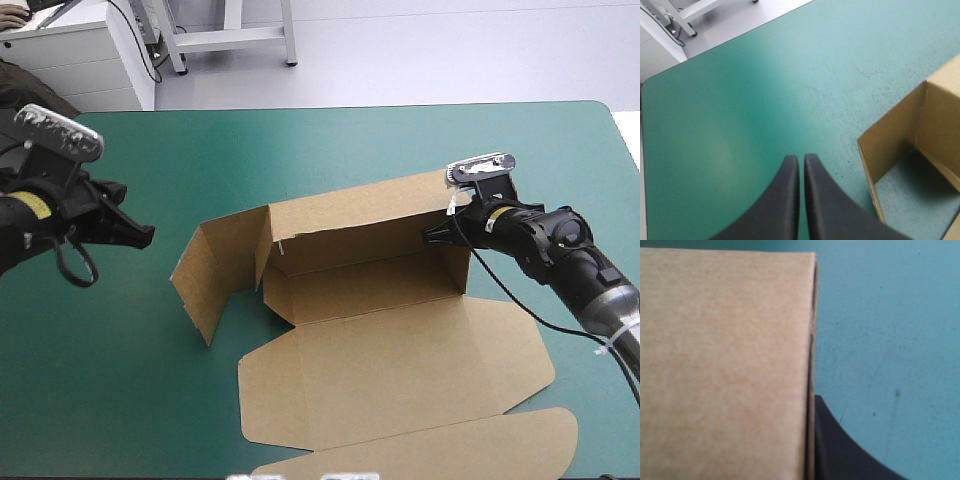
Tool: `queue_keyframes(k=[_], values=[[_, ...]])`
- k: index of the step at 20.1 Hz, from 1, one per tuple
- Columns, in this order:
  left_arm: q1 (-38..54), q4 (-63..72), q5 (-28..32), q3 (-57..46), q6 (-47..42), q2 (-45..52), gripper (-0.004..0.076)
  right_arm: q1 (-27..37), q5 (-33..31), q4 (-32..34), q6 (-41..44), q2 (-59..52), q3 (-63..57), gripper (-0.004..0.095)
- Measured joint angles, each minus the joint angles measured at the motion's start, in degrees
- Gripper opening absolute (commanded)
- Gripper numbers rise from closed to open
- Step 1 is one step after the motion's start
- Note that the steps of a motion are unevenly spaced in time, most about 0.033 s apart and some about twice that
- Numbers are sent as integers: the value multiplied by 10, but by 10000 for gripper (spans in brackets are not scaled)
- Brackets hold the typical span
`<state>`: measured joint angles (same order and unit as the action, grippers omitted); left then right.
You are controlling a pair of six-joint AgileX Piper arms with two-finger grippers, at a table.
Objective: Fold the box
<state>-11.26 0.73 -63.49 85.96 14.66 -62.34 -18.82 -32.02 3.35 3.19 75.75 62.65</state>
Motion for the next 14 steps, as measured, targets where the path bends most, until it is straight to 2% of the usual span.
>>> queue_keyframes(k=[3,8,11,14], values=[[3,-17,8,-97,-33,86,11,0,-1,-1,0,0,0,-20],[3,-66,65,-247,-95,211,11,0,-5,-2,7,0,0,-20],[3,-64,61,-280,-100,249,11,0,-19,-6,12,-1,7,-20],[3,-64,42,-285,-102,267,10,0,-80,-27,2,-5,48,-20]])
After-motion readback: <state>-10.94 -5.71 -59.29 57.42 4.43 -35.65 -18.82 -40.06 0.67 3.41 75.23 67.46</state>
